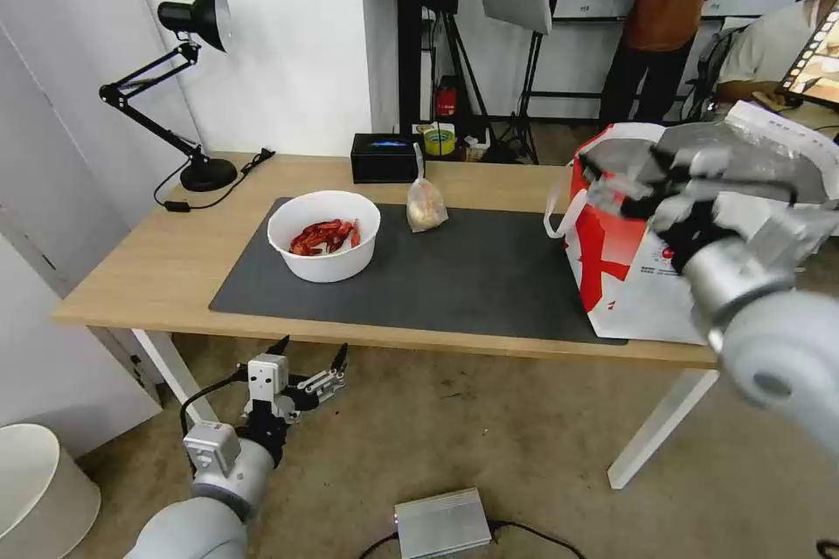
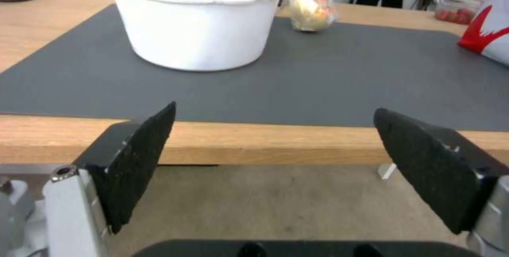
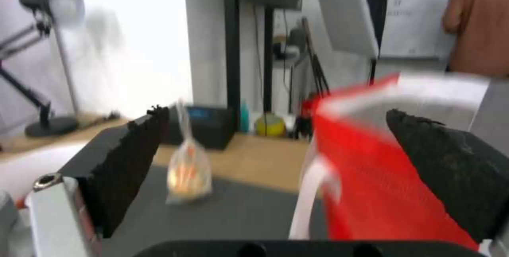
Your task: Pick up the trash from the table and place it into the takeout bag.
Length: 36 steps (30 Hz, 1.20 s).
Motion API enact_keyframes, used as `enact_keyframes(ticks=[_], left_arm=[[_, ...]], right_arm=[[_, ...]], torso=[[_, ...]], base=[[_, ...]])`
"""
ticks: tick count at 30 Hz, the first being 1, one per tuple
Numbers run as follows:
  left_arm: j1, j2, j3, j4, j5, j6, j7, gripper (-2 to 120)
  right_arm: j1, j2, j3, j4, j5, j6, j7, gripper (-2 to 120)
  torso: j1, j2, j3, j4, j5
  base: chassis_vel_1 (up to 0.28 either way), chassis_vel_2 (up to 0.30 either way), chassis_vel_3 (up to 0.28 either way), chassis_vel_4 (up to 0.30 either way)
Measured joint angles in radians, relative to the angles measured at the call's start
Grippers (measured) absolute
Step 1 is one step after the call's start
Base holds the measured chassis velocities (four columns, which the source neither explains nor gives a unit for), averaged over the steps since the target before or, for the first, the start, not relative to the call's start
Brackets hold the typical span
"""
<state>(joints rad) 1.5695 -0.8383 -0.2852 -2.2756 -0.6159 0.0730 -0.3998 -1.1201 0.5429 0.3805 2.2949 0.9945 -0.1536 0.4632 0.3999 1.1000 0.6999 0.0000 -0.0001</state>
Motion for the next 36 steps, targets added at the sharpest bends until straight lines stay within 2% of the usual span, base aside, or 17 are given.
enact_keyframes(ticks=[14,26,36], left_arm=[[-0.002,0.006,-0.003,0.004,-0.005,-0.003,0.001,100],[-0.006,0.01,0.0,0.011,-0.006,-0.005,0.002,100],[-0.003,0.01,-0.001,0.018,-0.005,-0.005,0.003,100]], right_arm=[[-0.315,0.103,-0.004,0.036,-0.261,0.019,0.03,100],[-0.515,0.151,-0.007,0.05,-0.328,0.019,0.06,100],[-0.574,0.17,-0.021,0.05,-0.344,0.019,0.075,100]], torso=[[0.0,0.0,0.0,-0.0001,0.0],[0.0,0.0,0.0,-0.0001,0.0001],[0.0,0.0,0.0,-0.0001,0.0]], base=[[0.0,0.0,0.0,0.0],[0.0,0.0,0.0,0.0],[0.0,0.0,0.0,0.0]])
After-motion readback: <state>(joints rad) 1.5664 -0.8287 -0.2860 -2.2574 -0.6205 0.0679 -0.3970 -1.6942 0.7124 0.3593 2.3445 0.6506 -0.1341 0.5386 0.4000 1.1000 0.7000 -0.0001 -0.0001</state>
